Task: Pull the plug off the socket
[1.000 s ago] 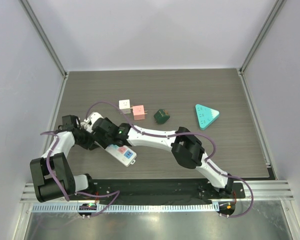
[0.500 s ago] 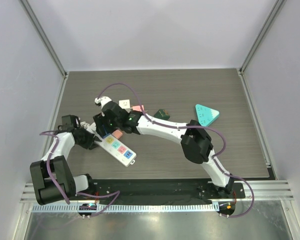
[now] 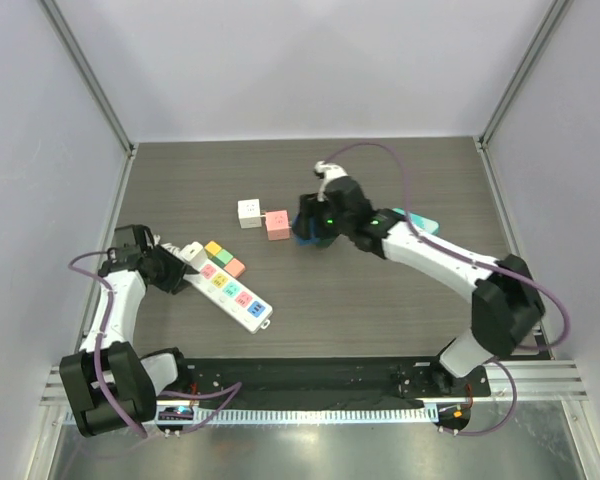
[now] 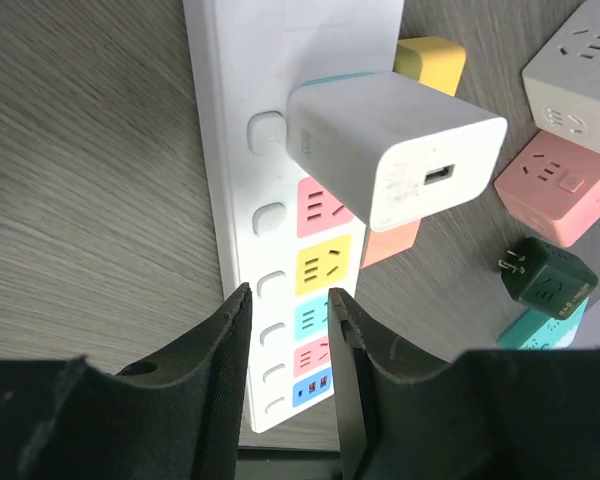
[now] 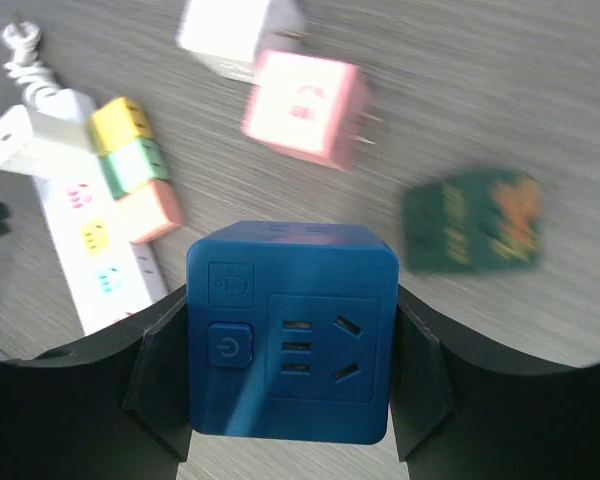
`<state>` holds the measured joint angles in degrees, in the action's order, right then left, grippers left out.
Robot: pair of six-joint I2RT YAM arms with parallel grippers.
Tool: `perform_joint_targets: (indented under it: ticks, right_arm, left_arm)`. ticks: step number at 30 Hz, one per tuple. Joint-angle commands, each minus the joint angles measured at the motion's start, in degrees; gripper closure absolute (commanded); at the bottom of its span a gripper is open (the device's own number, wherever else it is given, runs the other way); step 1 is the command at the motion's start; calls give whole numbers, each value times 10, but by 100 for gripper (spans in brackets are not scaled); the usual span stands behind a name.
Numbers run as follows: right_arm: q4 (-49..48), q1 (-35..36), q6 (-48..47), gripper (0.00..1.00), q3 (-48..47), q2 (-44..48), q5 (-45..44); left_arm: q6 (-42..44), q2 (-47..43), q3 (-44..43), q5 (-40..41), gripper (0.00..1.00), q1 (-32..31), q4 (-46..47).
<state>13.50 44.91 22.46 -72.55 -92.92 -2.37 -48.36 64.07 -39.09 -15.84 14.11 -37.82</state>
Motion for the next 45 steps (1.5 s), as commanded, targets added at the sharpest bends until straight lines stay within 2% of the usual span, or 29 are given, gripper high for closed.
perform_joint_targets:
  ticks: [1, 2, 4, 9, 13, 18, 21, 22, 24, 25, 27, 33, 37, 38, 40, 41, 45]
  right_arm:
    - [-77, -68, 40, 99, 109, 91, 92]
    - [-95, -86, 58, 99, 161, 99, 138]
    - [-131, -130, 73, 99, 213, 100, 173]
    - [-186, -155, 87, 99, 261, 72, 225]
    - [-211, -156, 94, 88, 275, 51, 232]
    - [-210, -161, 94, 79, 269, 25, 223]
    - [-177, -161, 76, 64, 254, 16, 201]
    - [-167, -161, 68, 56, 242, 11, 188]
    - [-139, -161, 44, 48, 231, 12, 170]
    - [-117, -161, 36, 39, 219, 17, 150]
    - [-85, -160, 12, 28, 207, 24, 128]
    - [6, -126, -43, 11, 122, 34, 45]
    - [52, -80, -65, 6, 50, 27, -53]
    - [66, -46, -76, 6, 35, 20, -104]
    - [70, -12, -117, 1, -13, 5, -124]
    - [70, 10, -128, 0, -32, -21, -120]
    - [69, 42, -145, 0, -156, -110, 2]
  left_arm:
    - [21, -13, -20, 5, 62, -1, -16]
    - [22, -11, -20, 6, 62, 0, -16]
    - [23, -6, -20, 2, 61, 7, -14]
    - [27, 10, -28, -28, 61, 43, -9]
    - [34, 33, -36, -44, 60, 86, -4]
    - [13, 66, -38, -63, 60, 103, 26]
    - [-6, 86, -32, -67, 60, 105, 60]
    - [-9, 92, -31, -68, 60, 106, 67]
    - [-12, 111, -32, -64, 60, 106, 82]
    - [-13, 117, -34, -62, 60, 106, 85]
    - [-13, 129, -36, -55, 60, 105, 92]
    - [-16, 141, -33, -39, 60, 120, 108]
    - [-16, 148, -34, -39, 60, 125, 115]
    - [-16, 149, -34, -39, 60, 126, 115]
    - [-14, 154, -33, -39, 60, 130, 121]
    - [-14, 157, -32, -39, 60, 131, 122]
    - [-10, 171, -33, -41, 60, 135, 129]
